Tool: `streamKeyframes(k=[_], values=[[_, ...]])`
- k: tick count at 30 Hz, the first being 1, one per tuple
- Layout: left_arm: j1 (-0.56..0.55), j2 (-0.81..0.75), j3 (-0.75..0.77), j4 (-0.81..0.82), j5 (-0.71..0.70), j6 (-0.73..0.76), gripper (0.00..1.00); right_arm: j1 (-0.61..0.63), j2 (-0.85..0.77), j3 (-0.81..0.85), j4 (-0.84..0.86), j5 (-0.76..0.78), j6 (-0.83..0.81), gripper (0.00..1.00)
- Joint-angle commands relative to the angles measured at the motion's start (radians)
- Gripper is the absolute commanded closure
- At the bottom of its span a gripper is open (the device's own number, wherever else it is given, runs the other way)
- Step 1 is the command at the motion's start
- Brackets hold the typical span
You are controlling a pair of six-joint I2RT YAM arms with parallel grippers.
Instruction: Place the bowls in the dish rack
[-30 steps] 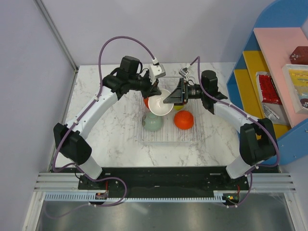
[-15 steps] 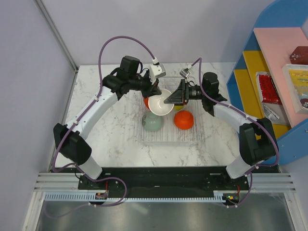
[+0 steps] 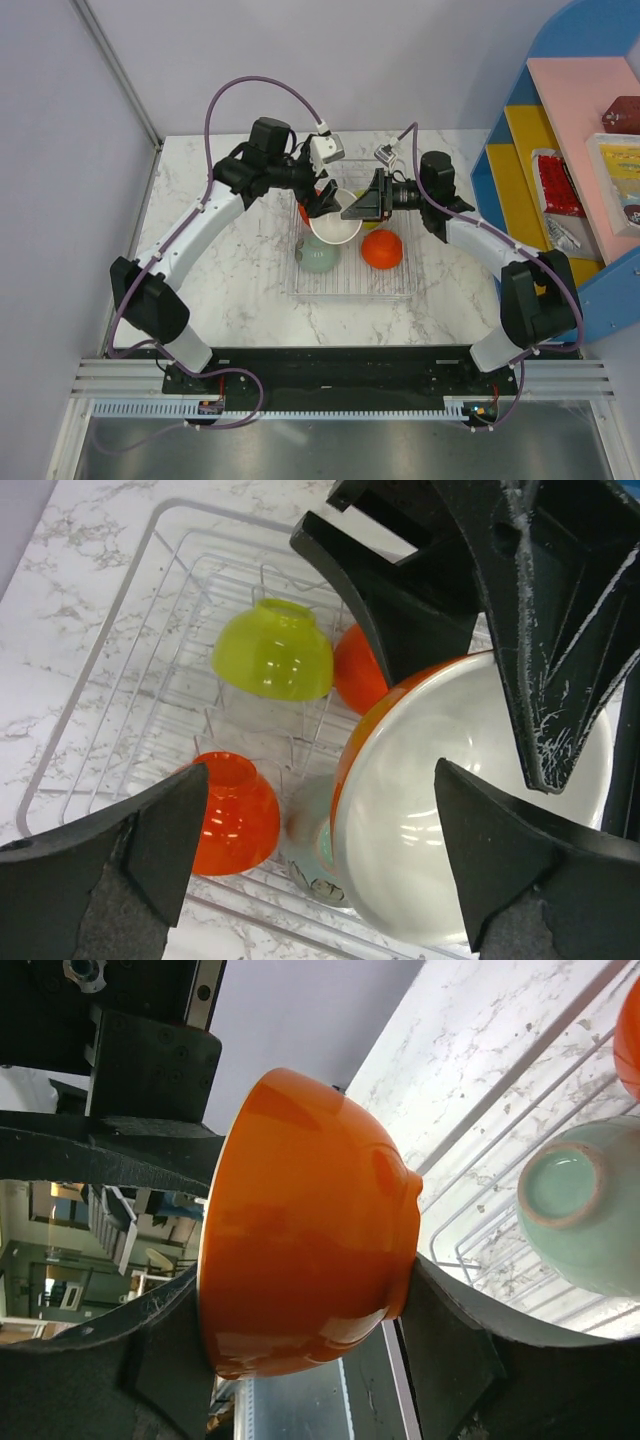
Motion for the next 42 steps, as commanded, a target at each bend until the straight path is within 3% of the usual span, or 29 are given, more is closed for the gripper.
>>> streamKeyframes(k=[1,5,10,14,16,19,24,29,42], values=[[0.015,-0.071,-0.069,0.054,-0.054,0.012,0.0,0.0,-0.055,0.067,-0.21,0.056,-0.222,1.0],[0.167,-0.115,-0.129,0.066,0.03,-0.039,0.0,0.0,-0.081,0.09,-0.326,0.122,-0.33,1.0],[0.407,-0.203,-0.236,0.08,0.108,-0.132,0.0,0.003,-0.1,0.195,-0.623,0.366,-0.579,1.0],[0.568,-0.292,-0.429,0.106,0.172,-0.151,0.0,0.033,-0.113,0.259,-0.761,0.551,-0.72,1.0],[0.642,-0.333,-0.491,0.121,0.182,-0.154,0.0,0.088,-0.121,0.294,-0.839,0.722,-0.784,1.0],[0.728,-0.349,-0.566,0.115,0.228,-0.146,0.0,0.177,-0.126,0.322,-0.898,0.859,-0.877,1.0],[0.907,-0.323,-0.622,0.115,0.415,-0.134,0.0,0.324,-0.107,0.353,-0.984,1.123,-1.066,1.0],[0.981,-0.277,-0.619,0.109,0.519,-0.145,0.0,0.395,-0.074,0.364,-1.022,1.306,-1.166,1.0],[0.983,-0.29,-0.654,0.115,0.561,-0.137,0.0,0.562,0.035,0.304,-1.016,1.512,-1.299,1.0]])
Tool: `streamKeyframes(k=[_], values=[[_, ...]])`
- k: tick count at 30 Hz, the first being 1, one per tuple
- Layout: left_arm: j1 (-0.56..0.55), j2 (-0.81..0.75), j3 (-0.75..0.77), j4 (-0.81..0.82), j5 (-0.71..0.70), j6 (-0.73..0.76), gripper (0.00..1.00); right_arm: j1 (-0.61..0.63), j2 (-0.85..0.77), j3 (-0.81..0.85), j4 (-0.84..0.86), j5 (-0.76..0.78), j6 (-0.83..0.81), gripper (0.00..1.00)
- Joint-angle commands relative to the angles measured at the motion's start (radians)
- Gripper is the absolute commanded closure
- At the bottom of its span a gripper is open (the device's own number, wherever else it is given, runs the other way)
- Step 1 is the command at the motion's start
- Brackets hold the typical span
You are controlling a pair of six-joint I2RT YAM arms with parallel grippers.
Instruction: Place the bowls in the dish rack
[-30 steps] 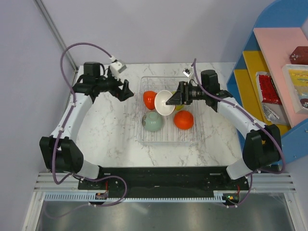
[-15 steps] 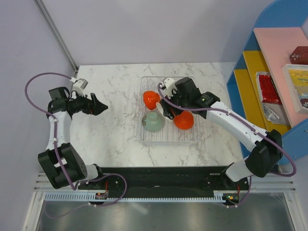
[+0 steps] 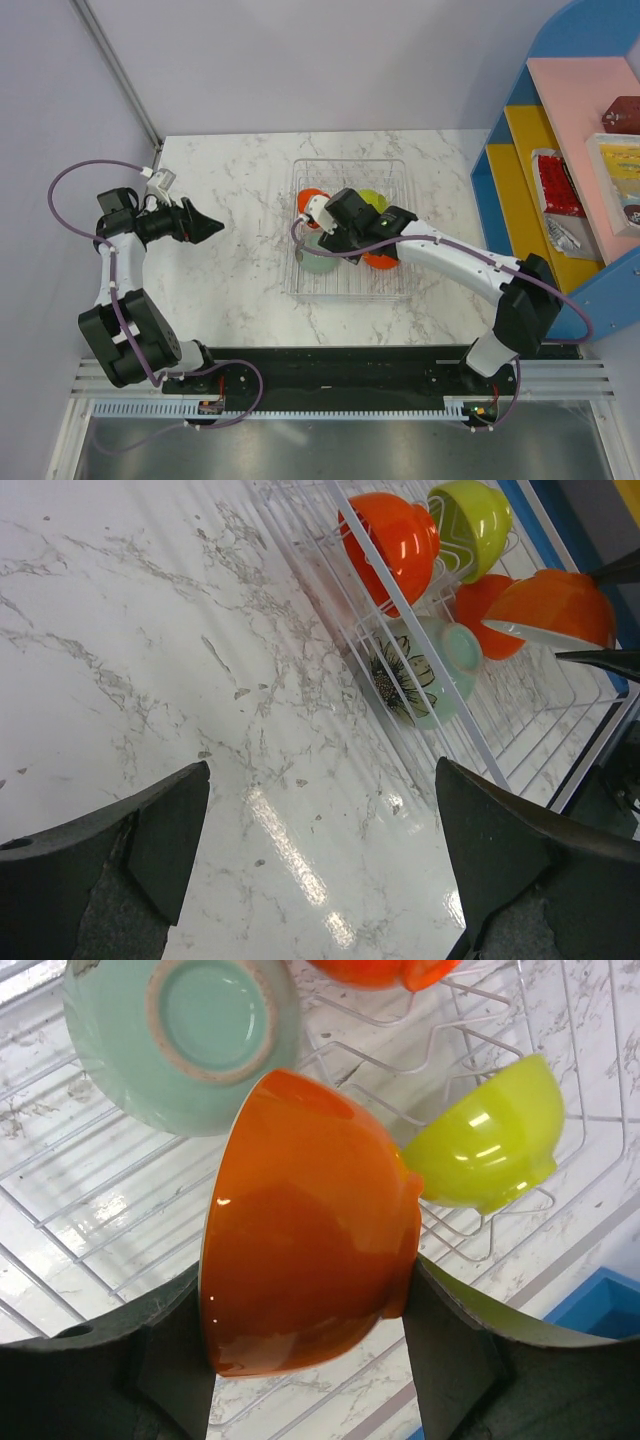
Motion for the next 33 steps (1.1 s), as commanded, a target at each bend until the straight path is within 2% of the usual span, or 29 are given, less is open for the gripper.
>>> streamKeyframes(k=[1,11,26,28,30,32,33], values=[[0.001,-0.013,0.0,0.023,0.06,-0.015,0.0,0.041,0.015,-0.008,0.016,0.118,-0.064,1.0],[0.001,-0.023,-0.008,0.027,0.056,-0.009,0.0,0.121,0.057,-0.051,-0.004,0.182,-0.136,1.0],[0.002,-0.026,-0.012,0.029,0.054,-0.006,0.0,0.139,0.124,-0.048,-0.018,0.218,-0.165,1.0],[0.002,-0.024,-0.012,0.03,0.056,-0.006,0.0,0.141,0.129,-0.046,-0.018,0.224,-0.167,0.96],[0.002,-0.024,-0.012,0.029,0.054,-0.006,0.0,0.139,0.138,-0.043,-0.022,0.228,-0.173,0.84],[0.001,-0.023,-0.012,0.03,0.054,-0.006,0.0,0.141,0.146,-0.037,-0.032,0.23,-0.171,0.78],[0.002,-0.024,-0.012,0.032,0.054,-0.004,0.0,0.139,0.15,-0.036,-0.036,0.229,-0.173,0.66]])
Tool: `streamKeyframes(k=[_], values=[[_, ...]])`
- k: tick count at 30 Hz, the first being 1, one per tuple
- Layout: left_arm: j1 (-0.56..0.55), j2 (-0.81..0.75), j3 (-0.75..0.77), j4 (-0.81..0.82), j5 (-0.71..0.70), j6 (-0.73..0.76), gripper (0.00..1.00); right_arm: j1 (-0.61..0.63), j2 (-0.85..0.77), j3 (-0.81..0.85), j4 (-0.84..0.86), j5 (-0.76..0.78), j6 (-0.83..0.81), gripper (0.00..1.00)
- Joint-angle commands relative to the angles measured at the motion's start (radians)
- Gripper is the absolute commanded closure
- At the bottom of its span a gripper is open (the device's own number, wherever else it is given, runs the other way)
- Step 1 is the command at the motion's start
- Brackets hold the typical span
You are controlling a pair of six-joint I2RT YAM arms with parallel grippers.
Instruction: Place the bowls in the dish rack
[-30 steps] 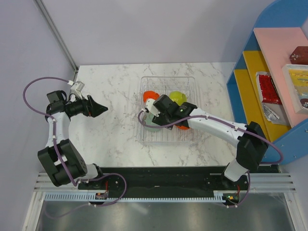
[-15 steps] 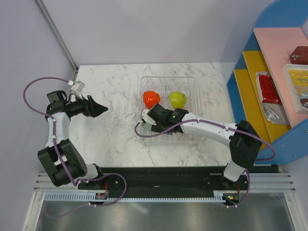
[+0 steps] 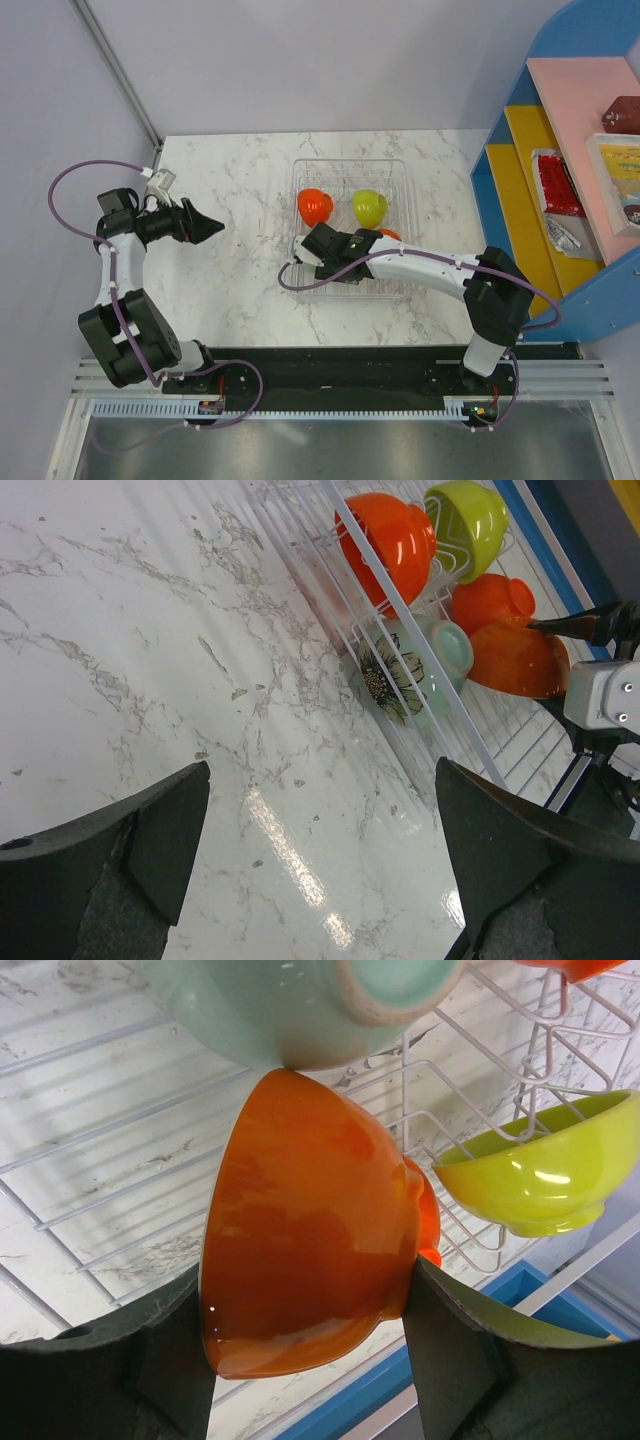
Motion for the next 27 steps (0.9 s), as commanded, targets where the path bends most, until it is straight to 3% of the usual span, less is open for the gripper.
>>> streamKeyframes(k=[1,2,3,10,27], values=[[0.001,-0.024,-0.008,0.031,0.041,-0.006,0.0,0.0,0.019,0.019,-0.011,0.043,-0.018,0.6],[0.002,-0.023,-0.008,0.03,0.041,-0.006,0.0,0.0,0.02,0.021,-0.018,0.031,-0.02,0.53],[0.002,-0.023,-0.008,0.031,0.041,-0.004,0.0,0.0,0.02,0.022,-0.021,0.031,-0.02,0.4],[0.001,-0.027,-0.01,0.033,0.036,-0.004,0.0,0.0,0.014,0.024,-0.036,0.019,-0.03,0.04],[0.002,-0.046,-0.016,0.031,0.027,0.004,0.0,-0.027,-0.017,0.102,-0.142,-0.205,-0.047,0.02]])
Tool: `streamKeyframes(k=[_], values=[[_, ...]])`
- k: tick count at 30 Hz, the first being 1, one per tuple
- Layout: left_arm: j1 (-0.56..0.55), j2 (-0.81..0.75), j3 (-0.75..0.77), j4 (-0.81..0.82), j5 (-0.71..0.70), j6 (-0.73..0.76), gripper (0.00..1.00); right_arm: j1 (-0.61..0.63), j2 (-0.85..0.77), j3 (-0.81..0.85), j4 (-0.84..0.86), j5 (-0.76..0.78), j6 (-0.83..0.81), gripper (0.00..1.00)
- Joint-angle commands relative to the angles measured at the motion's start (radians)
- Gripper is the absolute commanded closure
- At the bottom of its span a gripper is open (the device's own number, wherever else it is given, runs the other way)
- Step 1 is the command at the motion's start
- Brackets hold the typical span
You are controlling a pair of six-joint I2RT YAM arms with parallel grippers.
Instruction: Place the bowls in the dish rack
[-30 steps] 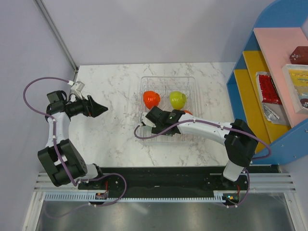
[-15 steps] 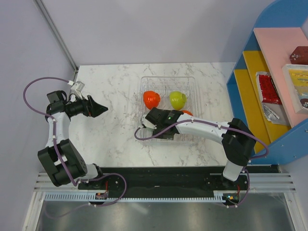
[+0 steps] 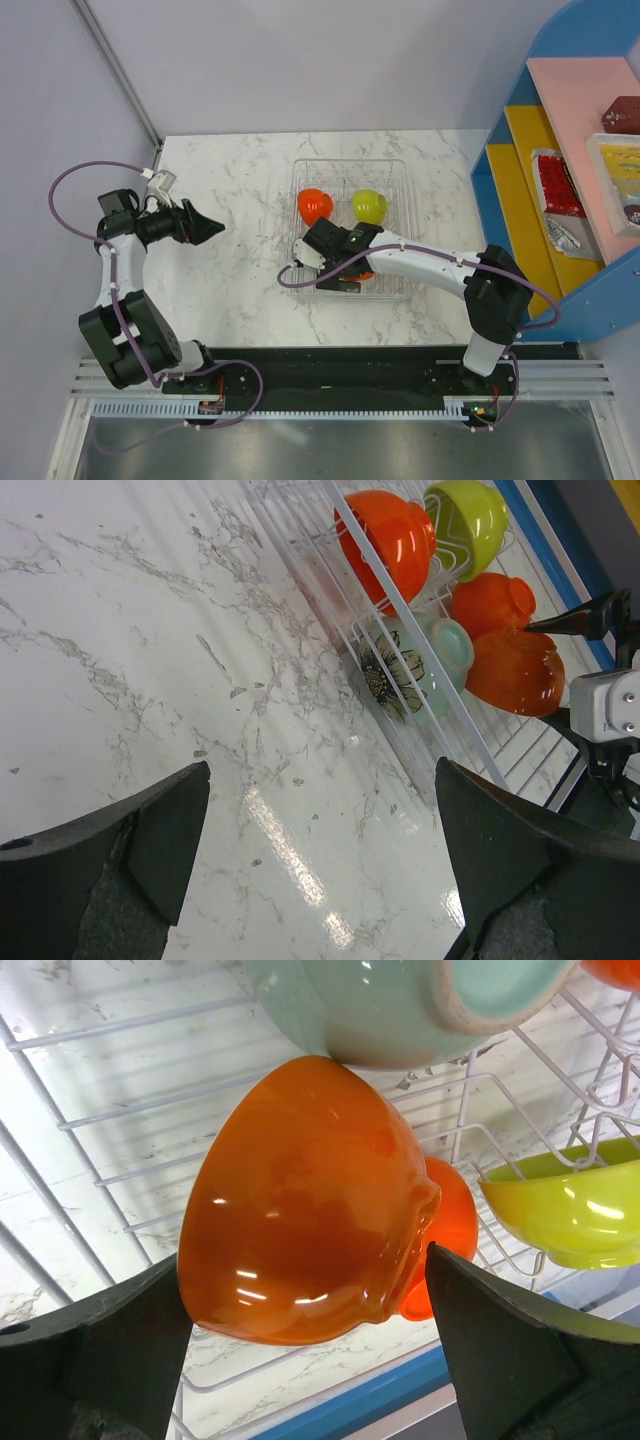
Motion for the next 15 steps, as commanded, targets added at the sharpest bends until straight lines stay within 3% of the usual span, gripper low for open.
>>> streamKeyframes(k=[1,15], values=[[0.002,-0.043,-0.007,0.028,0.029,0.003,0.0,-0.018,-0.034,0.064,-0.045,-0.089,-0.003,0.02],[0.002,-0.046,-0.008,0.028,0.025,0.006,0.0,-0.044,-0.056,0.097,-0.085,-0.187,-0.008,0.02]])
